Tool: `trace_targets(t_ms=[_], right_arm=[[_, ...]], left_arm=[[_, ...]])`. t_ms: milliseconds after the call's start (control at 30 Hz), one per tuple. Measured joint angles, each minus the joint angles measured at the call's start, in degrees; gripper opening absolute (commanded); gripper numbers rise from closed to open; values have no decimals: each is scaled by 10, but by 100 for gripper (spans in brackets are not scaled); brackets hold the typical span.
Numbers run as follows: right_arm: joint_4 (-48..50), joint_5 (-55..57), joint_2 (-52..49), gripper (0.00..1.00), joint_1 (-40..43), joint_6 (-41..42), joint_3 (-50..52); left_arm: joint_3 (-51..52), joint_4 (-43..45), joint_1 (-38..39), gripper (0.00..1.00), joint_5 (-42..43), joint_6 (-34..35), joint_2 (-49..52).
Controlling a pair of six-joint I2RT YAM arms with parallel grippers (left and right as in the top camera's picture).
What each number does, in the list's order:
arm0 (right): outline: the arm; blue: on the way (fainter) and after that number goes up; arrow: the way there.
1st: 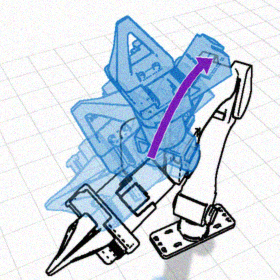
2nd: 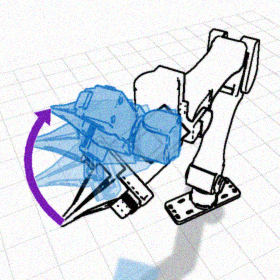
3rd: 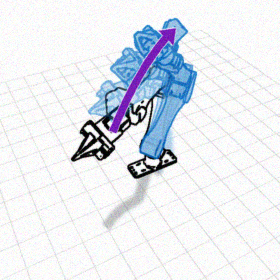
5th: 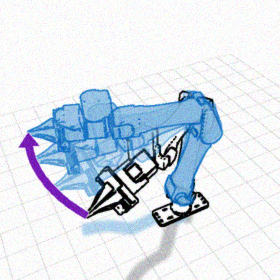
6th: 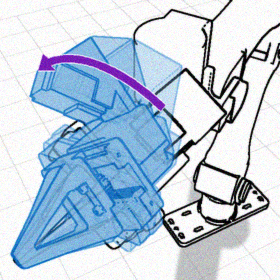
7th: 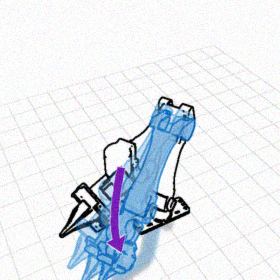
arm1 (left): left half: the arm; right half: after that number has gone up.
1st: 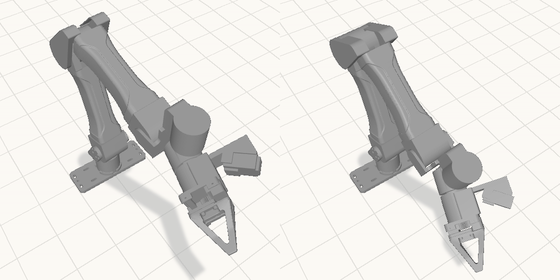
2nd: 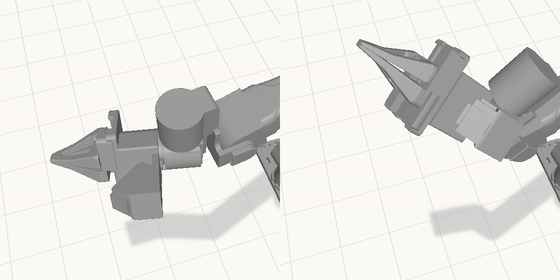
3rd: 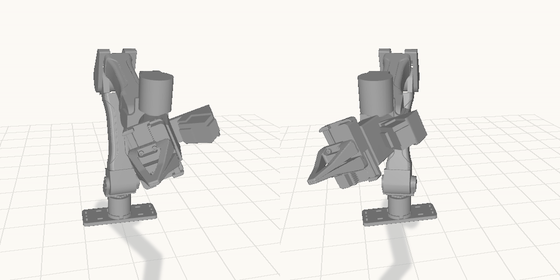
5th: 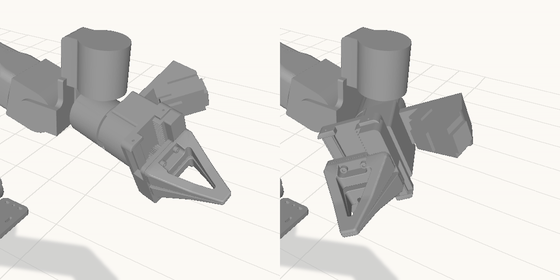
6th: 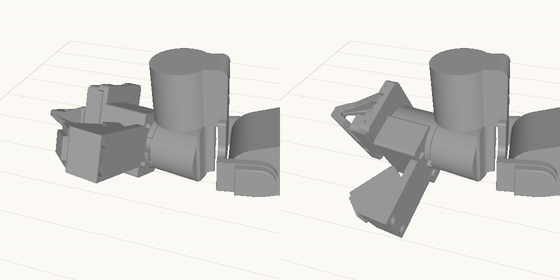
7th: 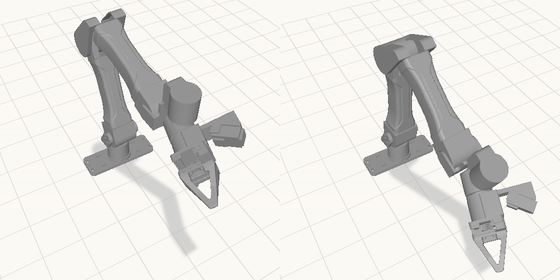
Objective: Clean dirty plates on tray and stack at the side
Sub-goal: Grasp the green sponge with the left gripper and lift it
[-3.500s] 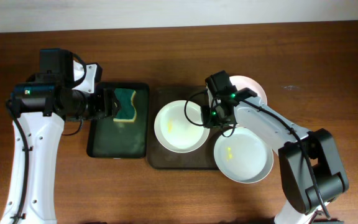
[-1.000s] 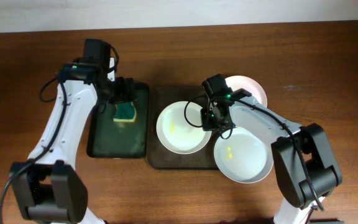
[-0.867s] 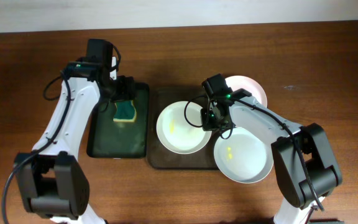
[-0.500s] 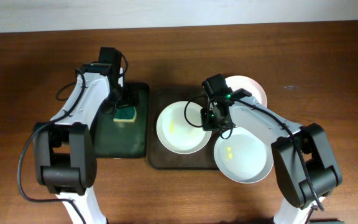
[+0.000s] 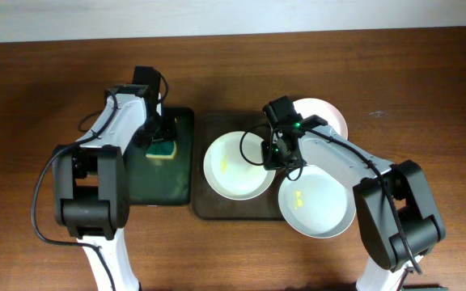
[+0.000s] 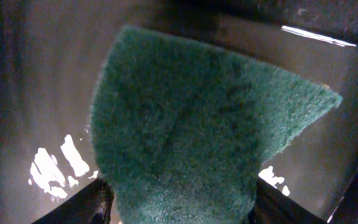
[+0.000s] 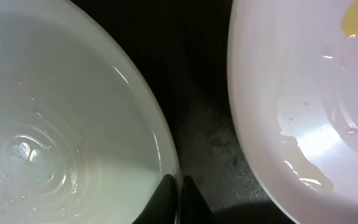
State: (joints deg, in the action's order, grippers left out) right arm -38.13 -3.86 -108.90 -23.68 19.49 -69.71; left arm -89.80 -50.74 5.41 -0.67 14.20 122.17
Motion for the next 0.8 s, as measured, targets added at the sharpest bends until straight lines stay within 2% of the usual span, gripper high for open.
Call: trace_targets(t_ms=[100,300,367,433,700,800], right_arm=[[0,0,0,6,0,0,0],[0,0,0,6,0,0,0],[0,0,0,6,0,0,0],[0,0,0,6,0,0,0],[0,0,0,6,0,0,0],[0,0,0,6,0,0,0]], left_arm=[[-22,-14,-4,59,-1,0,0],[-35,-20,-4,70,-2,0,0],[-32,-18,-4,63,-2,0,0],[-27,-19,-4,59,-2,1,0],[-26,-19,-2,59,-2,0,0],[-26,-19,5,63,-2,0,0]])
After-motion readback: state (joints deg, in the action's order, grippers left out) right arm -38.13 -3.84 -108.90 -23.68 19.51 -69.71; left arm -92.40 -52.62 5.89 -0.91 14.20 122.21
